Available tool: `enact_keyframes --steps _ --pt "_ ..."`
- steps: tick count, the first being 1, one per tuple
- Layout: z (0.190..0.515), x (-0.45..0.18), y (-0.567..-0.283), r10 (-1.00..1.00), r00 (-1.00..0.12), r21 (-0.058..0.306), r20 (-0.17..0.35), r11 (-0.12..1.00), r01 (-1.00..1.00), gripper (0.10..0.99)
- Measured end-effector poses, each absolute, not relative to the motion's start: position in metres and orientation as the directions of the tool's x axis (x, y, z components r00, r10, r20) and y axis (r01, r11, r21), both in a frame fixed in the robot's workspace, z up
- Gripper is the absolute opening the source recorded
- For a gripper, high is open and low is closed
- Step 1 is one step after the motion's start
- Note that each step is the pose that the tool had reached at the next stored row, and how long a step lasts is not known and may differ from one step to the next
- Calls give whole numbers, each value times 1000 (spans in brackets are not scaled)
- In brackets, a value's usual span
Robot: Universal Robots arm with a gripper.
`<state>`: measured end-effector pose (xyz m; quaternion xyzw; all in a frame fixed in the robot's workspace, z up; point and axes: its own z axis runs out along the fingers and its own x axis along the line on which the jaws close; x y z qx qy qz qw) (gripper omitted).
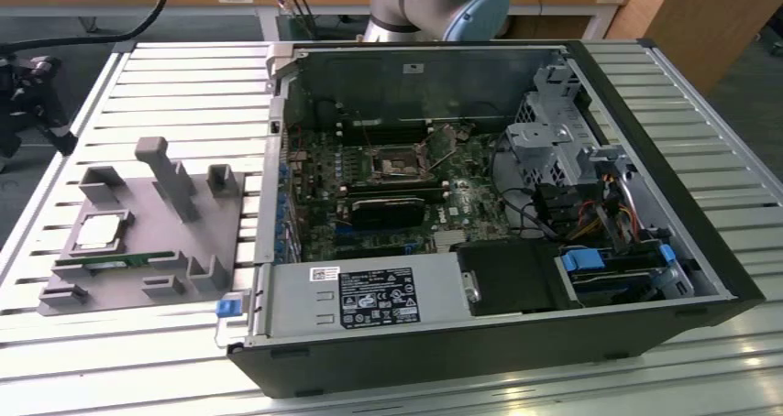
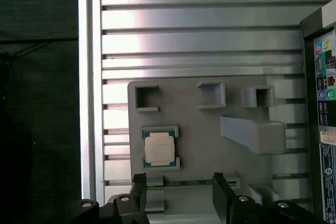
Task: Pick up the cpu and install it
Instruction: 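Pick up the cpu and move it towards the insertion slot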
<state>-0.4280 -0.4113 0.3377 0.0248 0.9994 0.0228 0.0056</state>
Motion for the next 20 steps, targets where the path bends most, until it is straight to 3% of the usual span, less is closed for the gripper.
enact_keyframes --steps 3,20 --pt "332 -428 -411 50 -999 46 -9 998 49 706" --pt "320 -428 -411 50 -999 47 -9 998 49 706"
